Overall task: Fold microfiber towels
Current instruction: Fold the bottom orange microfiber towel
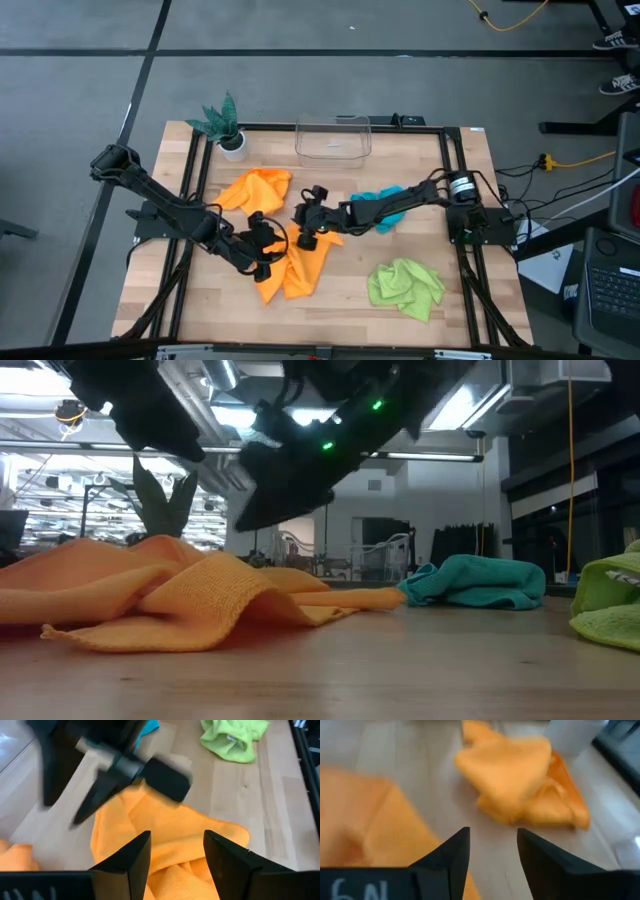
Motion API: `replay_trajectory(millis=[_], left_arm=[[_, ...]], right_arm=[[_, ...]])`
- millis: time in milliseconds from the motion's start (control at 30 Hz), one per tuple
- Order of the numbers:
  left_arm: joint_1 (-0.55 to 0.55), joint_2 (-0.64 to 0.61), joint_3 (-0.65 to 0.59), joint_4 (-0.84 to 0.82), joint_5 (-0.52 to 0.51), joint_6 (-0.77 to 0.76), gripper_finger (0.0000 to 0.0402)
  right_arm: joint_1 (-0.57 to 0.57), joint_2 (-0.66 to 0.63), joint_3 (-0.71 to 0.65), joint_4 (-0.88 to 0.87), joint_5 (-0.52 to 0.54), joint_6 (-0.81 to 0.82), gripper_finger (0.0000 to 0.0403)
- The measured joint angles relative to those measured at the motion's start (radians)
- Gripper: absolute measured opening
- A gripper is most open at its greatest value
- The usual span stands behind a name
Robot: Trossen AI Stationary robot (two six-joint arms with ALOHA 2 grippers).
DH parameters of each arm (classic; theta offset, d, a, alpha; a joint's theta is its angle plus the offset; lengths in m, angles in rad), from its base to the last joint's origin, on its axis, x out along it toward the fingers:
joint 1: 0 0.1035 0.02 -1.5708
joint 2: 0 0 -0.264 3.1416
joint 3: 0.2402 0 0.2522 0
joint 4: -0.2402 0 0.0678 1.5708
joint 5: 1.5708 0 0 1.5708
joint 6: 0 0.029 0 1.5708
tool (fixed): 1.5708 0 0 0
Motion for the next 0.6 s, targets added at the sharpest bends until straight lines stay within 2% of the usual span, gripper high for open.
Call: replay_trajectory(millis=[100,200,400,600], left_arm=[[0.0,0.0,0.0,-0.009,-0.001,0.0,0.0176],[0.0,0.0,0.0,-0.01,-0.001,0.0,0.0176],[0.0,0.0,0.0,-0.01,-0.002,0.0,0.0176],[0.0,0.0,0.0,-0.011,-0.002,0.0,0.0176]], right_arm=[[0.001,-0.048,0.002,-0.134,-0.143,0.027,0.0167],[0.001,-0.033,0.0,-0.137,-0.245,0.047,0.0167],[0.009,0.075,-0.003,-0.07,-0.263,0.058,0.0167],[0.033,0.08,0.0,-0.023,-0.263,0.077,0.0167]])
